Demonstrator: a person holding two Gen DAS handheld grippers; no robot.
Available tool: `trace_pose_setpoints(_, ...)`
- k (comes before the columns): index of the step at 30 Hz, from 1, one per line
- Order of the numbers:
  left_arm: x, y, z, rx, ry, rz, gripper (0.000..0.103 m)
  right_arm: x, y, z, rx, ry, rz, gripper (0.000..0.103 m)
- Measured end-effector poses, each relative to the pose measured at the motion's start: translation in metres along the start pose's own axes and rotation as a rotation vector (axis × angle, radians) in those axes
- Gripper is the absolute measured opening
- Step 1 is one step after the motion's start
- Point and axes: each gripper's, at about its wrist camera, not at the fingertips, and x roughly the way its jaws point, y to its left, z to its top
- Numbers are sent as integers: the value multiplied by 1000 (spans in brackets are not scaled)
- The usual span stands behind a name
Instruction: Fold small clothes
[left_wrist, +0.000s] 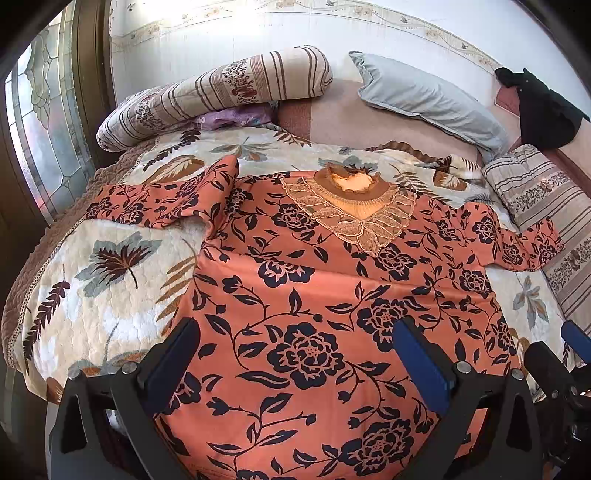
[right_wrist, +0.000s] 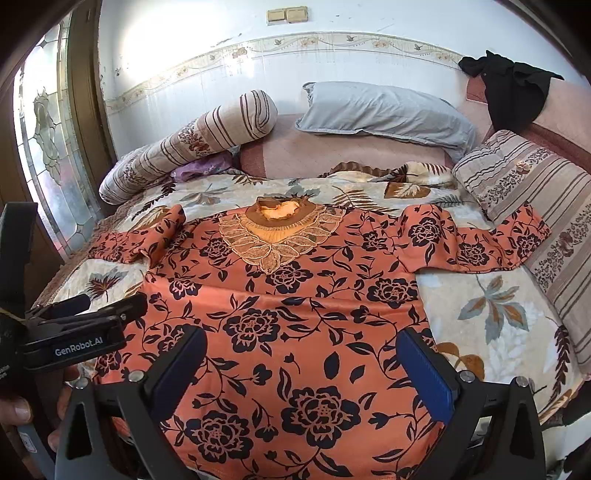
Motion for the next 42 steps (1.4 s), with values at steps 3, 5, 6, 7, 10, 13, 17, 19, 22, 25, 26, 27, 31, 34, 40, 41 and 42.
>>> trace_pose_setpoints(3, 0, 0, 0, -2, 0, -1, 103, 2, 1, 1, 1, 2, -2, 103)
trace_pose_setpoints(5, 0, 0, 0, -2, -1, 0, 103, 3, 1, 2, 2, 2, -3, 103)
trace_pose_setpoints(6, 0, 1, -1, -2, -1, -1, 103, 3, 1, 2, 2, 2, -3, 103)
trace_pose_setpoints(7, 0, 1, -1, -3, 0, -1, 103, 4, 1, 3, 1, 2, -4, 103)
trace_pose_setpoints(10, 1, 0, -1, -3, 0, -1, 103, 2, 0, -5, 7, 3, 2, 103)
trace_pose_setpoints(13, 1, 1, -2, -2, 1, -3, 103, 5, -1, -1, 9, 3, 1, 103)
trace_pose_setpoints(17, 1, 1, -2, -2, 0, -4, 103, 2, 1, 2, 8, -1, 1, 103)
trace_pose_setpoints(19, 1, 1, -2, -2, 0, -3, 103, 4, 2, 2, 12, -5, 3, 103)
trace_pose_setpoints(22, 1, 0, -3, -2, 0, -3, 103, 7, 1, 3, 15, -6, 0, 103)
trace_pose_setpoints(25, 1, 0, -3, -1, 0, -3, 103, 8, 1, 4, 26, -12, 6, 103)
trace_pose_setpoints(26, 1, 0, -3, -1, 0, -3, 103, 8, 0, 5, 26, -13, 7, 103)
trace_pose_setpoints(27, 1, 0, -3, -2, 1, -2, 103, 9, 1, 4, 28, -15, 8, 103)
trace_pose_setpoints(31, 2, 0, -2, -1, 3, -2, 103, 9, 1, 4, 50, -2, 30, 103)
trace_pose_setpoints(34, 4, 1, -2, -2, 7, -5, 103, 10, 1, 4, 51, 3, 30, 103)
trace_pose_setpoints(40, 6, 1, -2, -3, 12, -5, 103, 13, 3, 5, 30, -5, 15, 103)
trace_pose_setpoints(41, 7, 2, -2, -2, 12, -6, 103, 12, 2, 4, 33, -5, 18, 103)
trace_pose_setpoints(42, 7, 2, -2, -2, 13, -6, 103, 13, 2, 5, 31, -4, 15, 103)
